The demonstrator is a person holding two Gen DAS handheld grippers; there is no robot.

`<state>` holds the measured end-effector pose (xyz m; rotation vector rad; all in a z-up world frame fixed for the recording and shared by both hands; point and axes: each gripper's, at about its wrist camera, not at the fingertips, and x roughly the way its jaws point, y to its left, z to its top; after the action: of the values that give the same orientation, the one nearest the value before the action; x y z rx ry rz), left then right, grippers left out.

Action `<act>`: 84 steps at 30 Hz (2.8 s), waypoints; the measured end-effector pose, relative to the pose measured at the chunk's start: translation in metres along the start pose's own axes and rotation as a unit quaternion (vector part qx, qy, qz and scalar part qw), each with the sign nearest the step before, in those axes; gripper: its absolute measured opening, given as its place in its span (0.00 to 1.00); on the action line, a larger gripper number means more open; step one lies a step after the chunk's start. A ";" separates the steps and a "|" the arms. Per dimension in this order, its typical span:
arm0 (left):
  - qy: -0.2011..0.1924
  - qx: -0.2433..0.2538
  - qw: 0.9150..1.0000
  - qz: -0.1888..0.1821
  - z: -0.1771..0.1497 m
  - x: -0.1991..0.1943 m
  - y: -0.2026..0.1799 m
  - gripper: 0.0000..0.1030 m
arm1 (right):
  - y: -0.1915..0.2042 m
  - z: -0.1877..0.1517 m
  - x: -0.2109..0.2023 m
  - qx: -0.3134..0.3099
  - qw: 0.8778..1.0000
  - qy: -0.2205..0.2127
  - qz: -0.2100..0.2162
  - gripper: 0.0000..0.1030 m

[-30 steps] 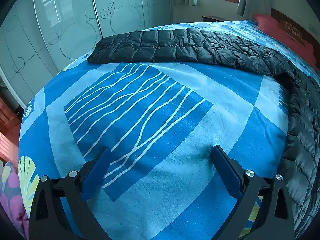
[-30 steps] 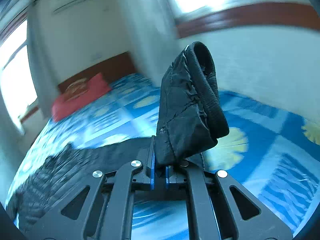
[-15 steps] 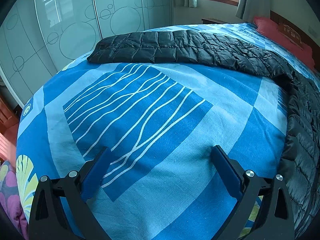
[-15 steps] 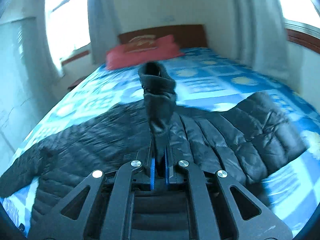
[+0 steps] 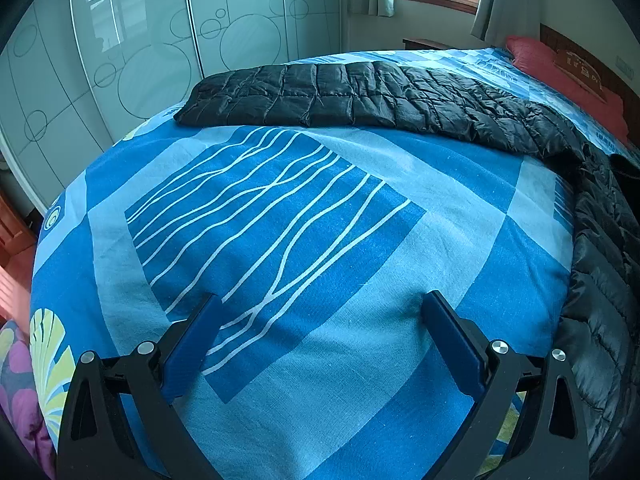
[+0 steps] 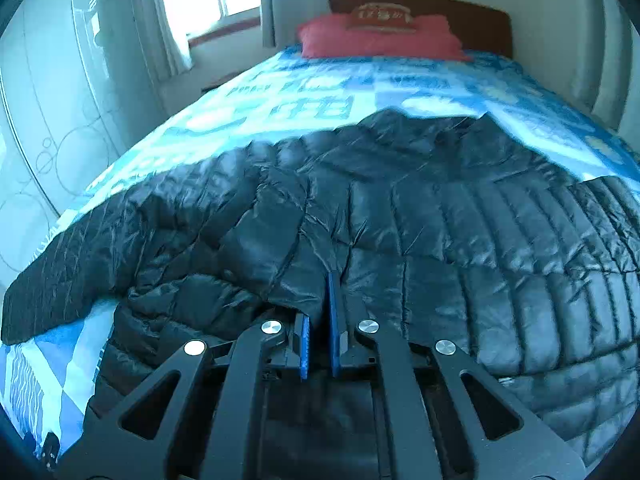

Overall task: Fold large clothes
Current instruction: 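Carry the held sleeve across the jacket body with the right gripper, then lay the sleeve on the jacket body and open the right gripper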

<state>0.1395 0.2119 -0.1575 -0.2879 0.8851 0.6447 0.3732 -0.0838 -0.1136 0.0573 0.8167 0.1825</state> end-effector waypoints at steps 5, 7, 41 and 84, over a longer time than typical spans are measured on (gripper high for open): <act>0.000 0.000 1.000 0.000 0.000 0.000 0.000 0.96 | 0.012 -0.004 0.006 -0.016 0.999 0.022 0.017 0.25; 0.000 0.000 1.000 0.000 0.000 0.000 0.000 0.96 | 0.011 -0.005 -0.004 -0.005 0.999 0.022 0.049 0.62; 0.001 0.007 1.000 0.011 0.000 0.000 -0.004 0.96 | -0.355 0.015 -0.088 0.185 0.978 -0.052 -0.078 0.21; 0.017 -0.009 1.000 -0.015 0.009 -0.002 0.003 0.96 | -0.261 -0.031 -0.041 0.108 0.983 0.002 -0.150 0.69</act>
<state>0.1422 0.2177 -0.1507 -0.3287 0.9074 0.6224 0.3593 -0.3486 -0.1371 0.1359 0.8362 -0.1917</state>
